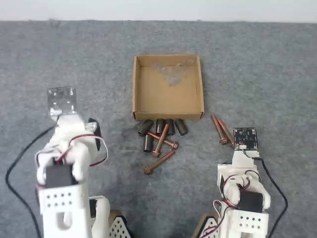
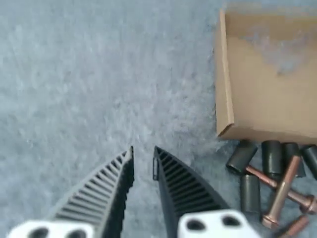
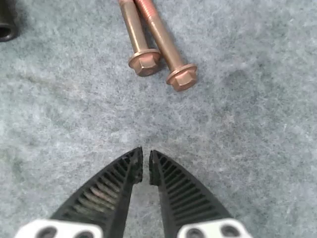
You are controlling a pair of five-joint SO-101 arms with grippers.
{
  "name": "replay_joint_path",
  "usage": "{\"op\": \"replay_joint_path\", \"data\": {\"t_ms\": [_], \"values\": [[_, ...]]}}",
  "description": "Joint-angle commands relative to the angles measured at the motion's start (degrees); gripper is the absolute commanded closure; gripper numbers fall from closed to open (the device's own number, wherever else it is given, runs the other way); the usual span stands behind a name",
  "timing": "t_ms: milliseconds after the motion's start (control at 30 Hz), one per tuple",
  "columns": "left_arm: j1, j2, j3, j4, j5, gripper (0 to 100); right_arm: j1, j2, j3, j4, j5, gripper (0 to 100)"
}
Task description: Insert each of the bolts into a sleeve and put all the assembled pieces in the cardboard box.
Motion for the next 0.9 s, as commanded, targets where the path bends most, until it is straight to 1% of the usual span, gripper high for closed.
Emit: {"op": "replay_joint_path", "data": {"t_ms": [0, 167, 267, 333, 400, 600, 667, 767, 867], "values": [[0.35, 5.63, -3.65, -2.11, 5.8, 94, 0.57, -0.75, 1.05, 0.22, 0.53, 99.2], [0.44, 8.44, 2.24, -9.76, 10.46, 94, 0.57, -0.75, 1.05, 0.22, 0.53, 99.2], [0.35, 9.41, 9.89, -17.76, 12.75, 94, 0.57, -0.75, 1.05, 0.22, 0.53, 99.2], [0.44, 9.32, 14.02, -21.98, 12.75, 94, 0.57, -0.75, 1.05, 0.22, 0.53, 99.2], [0.35, 9.41, 15.34, -23.12, 12.4, 94, 0.57, -0.75, 1.05, 0.22, 0.53, 99.2], [0.35, 9.49, 15.52, -23.3, 12.4, 94, 0.48, -0.75, 1.05, 0.22, 0.53, 99.2], [0.35, 9.58, 15.52, -23.38, 12.4, 94, -0.57, -0.84, 1.05, -0.4, 0.53, 99.2], [0.35, 9.67, 15.52, -23.47, 12.31, 94, -1.89, -0.84, 1.05, -4.7, 0.62, 99.2], [0.09, 9.67, 16.13, -25.32, 11.69, 94, -1.89, -0.84, 0.88, -11.82, 0.62, 99.2]]}}
